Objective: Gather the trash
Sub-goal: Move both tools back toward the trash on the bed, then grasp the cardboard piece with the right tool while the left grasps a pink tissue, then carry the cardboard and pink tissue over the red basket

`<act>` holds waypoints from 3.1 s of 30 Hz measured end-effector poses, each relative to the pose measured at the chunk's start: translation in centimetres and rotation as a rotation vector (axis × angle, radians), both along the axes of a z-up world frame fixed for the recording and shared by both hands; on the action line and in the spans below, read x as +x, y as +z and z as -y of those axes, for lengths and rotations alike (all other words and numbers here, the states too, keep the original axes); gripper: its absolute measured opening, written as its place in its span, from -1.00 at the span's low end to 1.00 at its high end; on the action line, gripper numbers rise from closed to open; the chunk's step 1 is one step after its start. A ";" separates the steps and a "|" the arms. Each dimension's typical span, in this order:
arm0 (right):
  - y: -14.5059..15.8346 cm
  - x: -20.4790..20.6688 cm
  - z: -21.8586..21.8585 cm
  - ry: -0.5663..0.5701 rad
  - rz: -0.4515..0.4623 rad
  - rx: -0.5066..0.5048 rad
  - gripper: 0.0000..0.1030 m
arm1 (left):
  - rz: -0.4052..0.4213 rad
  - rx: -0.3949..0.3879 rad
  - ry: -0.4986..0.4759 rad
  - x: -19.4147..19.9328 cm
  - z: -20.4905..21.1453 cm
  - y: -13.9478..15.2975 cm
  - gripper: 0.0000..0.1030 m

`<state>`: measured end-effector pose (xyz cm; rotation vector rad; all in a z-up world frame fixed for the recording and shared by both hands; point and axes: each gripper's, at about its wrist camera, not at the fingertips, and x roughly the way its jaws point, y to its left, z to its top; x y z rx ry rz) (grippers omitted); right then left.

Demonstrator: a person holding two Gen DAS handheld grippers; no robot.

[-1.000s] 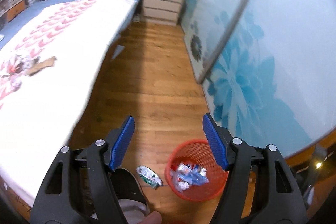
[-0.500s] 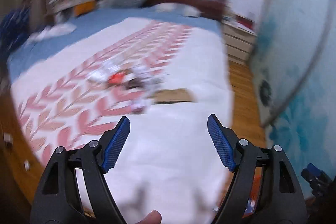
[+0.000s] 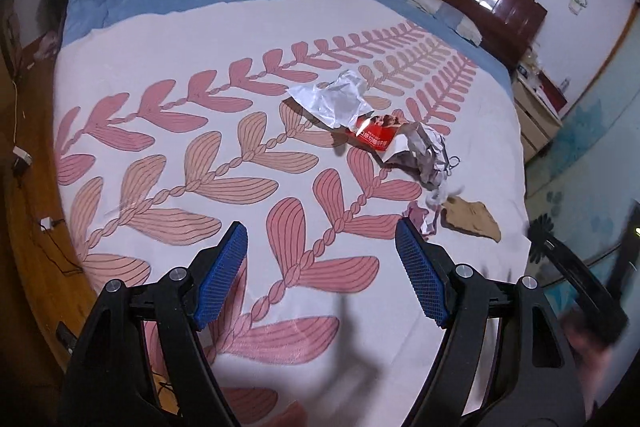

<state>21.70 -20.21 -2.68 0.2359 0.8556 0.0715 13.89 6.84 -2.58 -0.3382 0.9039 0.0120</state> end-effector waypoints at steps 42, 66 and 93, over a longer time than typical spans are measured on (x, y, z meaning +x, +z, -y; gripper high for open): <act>0.0 -1.7 2.7 0.037 0.116 0.165 -0.92 | -0.067 0.076 -0.260 6.5 11.0 -5.1 0.55; 9.5 -15.2 2.5 0.125 0.294 0.079 -0.93 | 0.161 0.052 -0.119 -5.4 7.6 7.4 -0.65; -5.0 -51.0 37.0 -0.498 -0.078 0.114 -0.93 | -0.180 0.102 -1.192 -24.8 49.5 -6.8 -0.65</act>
